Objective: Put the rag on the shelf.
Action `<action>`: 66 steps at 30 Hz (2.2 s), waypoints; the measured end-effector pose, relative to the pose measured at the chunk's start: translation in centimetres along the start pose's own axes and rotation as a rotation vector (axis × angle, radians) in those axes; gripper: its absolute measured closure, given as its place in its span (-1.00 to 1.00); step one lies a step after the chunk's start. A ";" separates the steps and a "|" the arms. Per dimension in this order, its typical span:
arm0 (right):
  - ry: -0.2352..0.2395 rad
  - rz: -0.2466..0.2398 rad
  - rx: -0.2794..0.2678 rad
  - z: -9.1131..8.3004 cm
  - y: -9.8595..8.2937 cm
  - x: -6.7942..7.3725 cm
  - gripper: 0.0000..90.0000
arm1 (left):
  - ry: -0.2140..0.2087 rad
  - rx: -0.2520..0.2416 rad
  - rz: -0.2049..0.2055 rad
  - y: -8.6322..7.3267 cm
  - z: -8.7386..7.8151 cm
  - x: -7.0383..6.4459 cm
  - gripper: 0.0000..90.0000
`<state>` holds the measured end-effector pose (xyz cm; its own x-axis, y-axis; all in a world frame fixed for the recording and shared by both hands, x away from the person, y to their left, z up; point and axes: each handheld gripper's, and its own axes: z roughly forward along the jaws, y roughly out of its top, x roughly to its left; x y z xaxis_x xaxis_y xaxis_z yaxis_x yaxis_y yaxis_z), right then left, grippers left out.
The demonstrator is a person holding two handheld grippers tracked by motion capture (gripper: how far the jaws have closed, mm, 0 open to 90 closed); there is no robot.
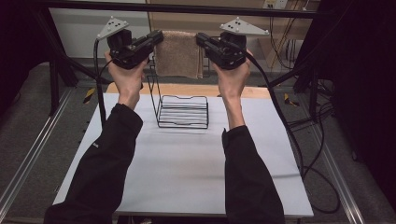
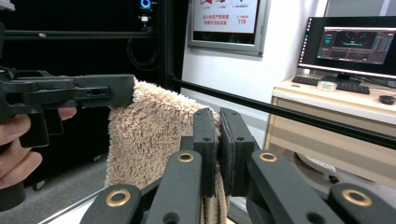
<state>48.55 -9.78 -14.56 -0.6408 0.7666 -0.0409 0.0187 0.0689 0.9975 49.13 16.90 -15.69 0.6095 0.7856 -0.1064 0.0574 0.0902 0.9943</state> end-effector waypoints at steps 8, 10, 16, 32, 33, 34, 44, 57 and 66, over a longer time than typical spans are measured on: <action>-0.018 0.000 0.014 1.3 -0.1 -1.1 0.91 | 0.010 0.016 -0.020 -0.2 1.5 0.8 0.88; -0.022 0.006 0.017 1.7 -0.2 -1.3 0.91 | 0.016 0.018 -0.025 -0.3 1.8 1.0 0.88; -0.019 0.007 0.026 2.7 -0.6 -1.7 0.91 | 0.026 0.034 -0.028 -0.5 2.4 1.9 0.88; -0.025 -0.002 0.086 3.8 -2.3 -1.8 0.91 | 0.026 0.081 -0.018 -2.6 2.8 2.8 0.88; -0.025 -0.003 0.088 3.8 -2.5 -1.8 0.91 | 0.024 0.086 -0.011 -2.7 2.7 2.7 0.88; -0.023 0.001 0.094 3.7 -2.7 -1.8 0.91 | 0.024 0.091 -0.006 -2.9 2.7 2.7 0.88; 0.000 0.000 0.126 3.4 -4.3 -1.6 0.91 | 0.003 0.118 0.007 -5.0 1.9 2.6 0.88; 0.018 -0.011 0.129 2.7 -5.1 -1.0 0.91 | -0.018 0.133 0.011 -5.8 0.9 2.3 0.87; 0.021 -0.030 0.149 2.4 -5.3 -0.4 0.91 | -0.023 0.147 0.014 -6.1 0.4 2.2 0.87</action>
<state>50.49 -8.92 -19.98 -0.6587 0.7494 -0.0674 0.1120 0.1862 0.9761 50.46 17.85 -22.01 0.6291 0.7717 -0.0935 0.1629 -0.0132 0.9866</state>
